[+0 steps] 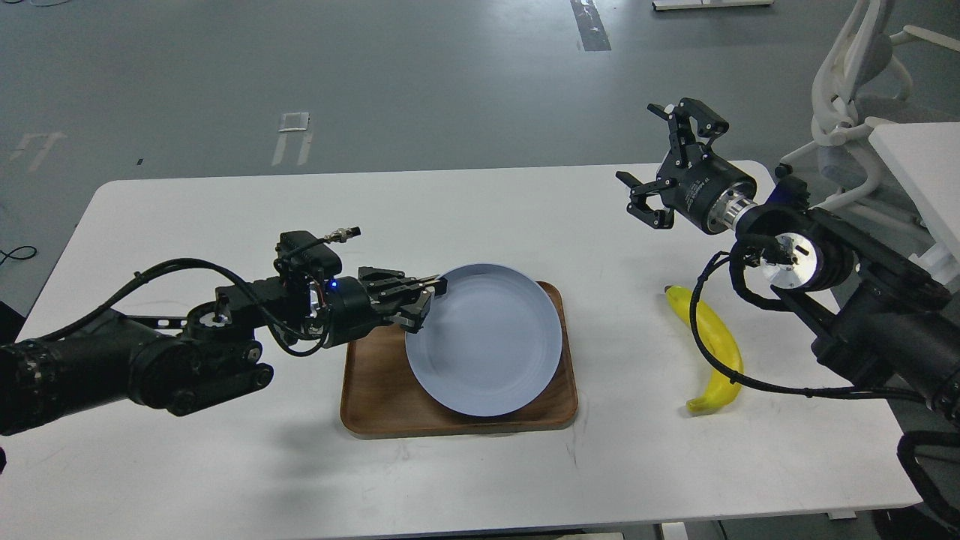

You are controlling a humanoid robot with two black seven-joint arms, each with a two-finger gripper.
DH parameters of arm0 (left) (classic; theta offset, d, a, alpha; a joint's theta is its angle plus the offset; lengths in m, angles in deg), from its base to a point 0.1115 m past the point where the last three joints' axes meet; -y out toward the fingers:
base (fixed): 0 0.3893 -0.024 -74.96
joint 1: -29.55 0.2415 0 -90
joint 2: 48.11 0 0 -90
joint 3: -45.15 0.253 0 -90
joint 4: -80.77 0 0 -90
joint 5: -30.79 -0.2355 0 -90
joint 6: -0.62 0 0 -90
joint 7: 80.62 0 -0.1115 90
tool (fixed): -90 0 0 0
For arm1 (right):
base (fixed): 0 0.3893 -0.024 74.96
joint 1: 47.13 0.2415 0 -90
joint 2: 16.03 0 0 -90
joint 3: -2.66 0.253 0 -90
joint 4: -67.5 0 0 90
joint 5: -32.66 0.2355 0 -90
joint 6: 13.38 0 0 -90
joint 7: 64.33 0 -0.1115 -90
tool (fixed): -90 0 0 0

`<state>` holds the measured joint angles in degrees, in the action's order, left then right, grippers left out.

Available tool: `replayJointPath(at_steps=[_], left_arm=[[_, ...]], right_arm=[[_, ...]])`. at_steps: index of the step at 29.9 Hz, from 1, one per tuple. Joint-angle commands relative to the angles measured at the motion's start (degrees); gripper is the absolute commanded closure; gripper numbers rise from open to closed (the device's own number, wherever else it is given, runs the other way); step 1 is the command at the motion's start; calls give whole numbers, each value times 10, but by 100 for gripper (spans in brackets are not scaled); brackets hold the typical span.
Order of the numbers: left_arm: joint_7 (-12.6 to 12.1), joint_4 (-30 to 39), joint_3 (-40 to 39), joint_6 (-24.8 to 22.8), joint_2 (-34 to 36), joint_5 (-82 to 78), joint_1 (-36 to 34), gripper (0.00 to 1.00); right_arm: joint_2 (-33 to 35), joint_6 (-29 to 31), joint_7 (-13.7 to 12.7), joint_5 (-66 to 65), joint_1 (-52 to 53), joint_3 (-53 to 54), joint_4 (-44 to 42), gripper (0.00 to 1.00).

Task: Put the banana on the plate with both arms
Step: 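Carry the plate with the left gripper onto the wooden tray, then release the plate and raise the left gripper away from the tray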

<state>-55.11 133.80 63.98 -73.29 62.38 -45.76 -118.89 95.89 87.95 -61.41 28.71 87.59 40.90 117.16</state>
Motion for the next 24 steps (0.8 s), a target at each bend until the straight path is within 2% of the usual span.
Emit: replayJointPath(at_steps=[1, 8, 9, 10, 11, 13, 14, 15, 16, 18, 20, 24], left_arm=[[2, -6, 2, -11, -10, 0, 1, 100], [1, -37, 2, -12, -11, 1, 9, 100], [1, -41, 2, -12, -11, 1, 10, 96], [1, -43, 2, -12, -11, 1, 10, 78], [1, -43, 2, -12, -11, 1, 10, 78], [1, -43, 2, -12, -10, 2, 11, 55], [1, -43, 2, -12, -11, 3, 11, 47], [2, -40, 1, -12, -11, 4, 10, 27], [5, -33, -4, -13, -9, 4, 10, 17], [6, -28, -4, -15, -8, 4, 10, 16], [8, -21, -6, -23, -4, 5, 10, 4], [11, -20, -28, -32, 2, 45, 6, 2]], right_arm=[[3, 0, 3, 0, -5, 3, 0, 1], [5, 0, 4, 0, -8, 3, 0, 0], [5, 0, 4, 0, -8, 3, 0, 0], [5, 0, 5, 0, -8, 3, 0, 0], [5, 0, 5, 0, -8, 3, 0, 0], [5, 0, 4, 0, -8, 3, 1, 0], [5, 0, 4, 0, -8, 3, 1, 0], [5, 0, 4, 0, -9, 3, 1, 1], [5, 0, 5, 0, -9, 2, 1, 0], [5, 0, 5, 0, -9, 3, 1, 0], [5, -2, 5, 0, -9, 3, 1, 0], [7, -2, 5, 0, -9, 3, 2, 0]])
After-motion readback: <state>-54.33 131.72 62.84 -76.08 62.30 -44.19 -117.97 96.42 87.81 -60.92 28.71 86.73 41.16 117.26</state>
